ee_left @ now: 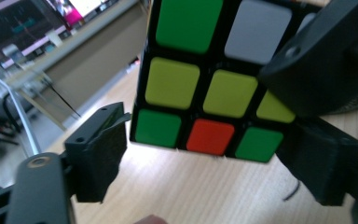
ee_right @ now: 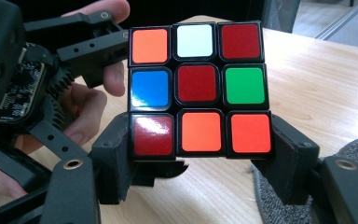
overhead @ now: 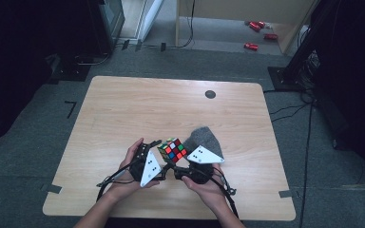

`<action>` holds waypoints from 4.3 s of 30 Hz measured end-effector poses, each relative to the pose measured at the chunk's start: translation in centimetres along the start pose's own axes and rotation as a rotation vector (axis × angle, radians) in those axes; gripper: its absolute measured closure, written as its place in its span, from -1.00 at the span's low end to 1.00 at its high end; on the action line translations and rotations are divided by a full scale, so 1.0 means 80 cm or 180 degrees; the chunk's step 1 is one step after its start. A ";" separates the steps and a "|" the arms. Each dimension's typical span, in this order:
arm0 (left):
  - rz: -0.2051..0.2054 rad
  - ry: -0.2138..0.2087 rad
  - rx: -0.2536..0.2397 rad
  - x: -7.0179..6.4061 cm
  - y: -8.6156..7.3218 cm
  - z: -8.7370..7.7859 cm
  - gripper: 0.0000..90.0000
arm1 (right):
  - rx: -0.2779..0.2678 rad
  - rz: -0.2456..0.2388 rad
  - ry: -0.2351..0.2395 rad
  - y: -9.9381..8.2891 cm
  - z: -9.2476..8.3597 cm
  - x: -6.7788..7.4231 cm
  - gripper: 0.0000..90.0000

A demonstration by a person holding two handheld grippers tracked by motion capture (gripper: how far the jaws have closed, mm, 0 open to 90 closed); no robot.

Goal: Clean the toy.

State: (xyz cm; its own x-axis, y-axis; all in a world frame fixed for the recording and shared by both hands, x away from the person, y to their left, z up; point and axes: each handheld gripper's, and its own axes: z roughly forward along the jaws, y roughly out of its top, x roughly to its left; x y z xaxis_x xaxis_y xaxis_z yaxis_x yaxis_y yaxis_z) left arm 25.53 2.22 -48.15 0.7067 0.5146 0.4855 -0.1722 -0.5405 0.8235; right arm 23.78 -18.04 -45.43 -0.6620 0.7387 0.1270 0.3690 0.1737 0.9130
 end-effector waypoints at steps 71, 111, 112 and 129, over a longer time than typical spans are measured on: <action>-0.1613 -0.0473 0.0362 0.055 -0.024 0.000 -0.24 | 0.0844 -0.0048 -0.0971 -0.055 0.021 -0.098 0.48; -0.1049 -0.0811 0.0004 0.013 -0.006 -0.001 -0.23 | -0.0221 0.0426 -0.0145 0.003 -0.034 -0.051 0.61; -0.1079 -0.0810 0.0002 0.015 -0.006 -0.001 -0.23 | -0.0173 0.0429 -0.0211 0.003 -0.034 -0.052 0.61; -0.1085 -0.0880 0.0115 0.007 -0.006 0.004 -0.23 | -0.0296 0.0311 0.0025 0.008 -0.030 -0.023 0.58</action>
State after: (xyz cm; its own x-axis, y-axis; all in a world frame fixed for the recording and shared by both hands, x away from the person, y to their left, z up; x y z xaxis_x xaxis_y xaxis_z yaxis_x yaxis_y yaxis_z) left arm 26.23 2.54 -48.36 0.8769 0.4727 0.0872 0.1232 -0.3962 0.9098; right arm 23.67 -20.87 -44.18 -0.6312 0.7438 0.2198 0.3701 0.0398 0.9281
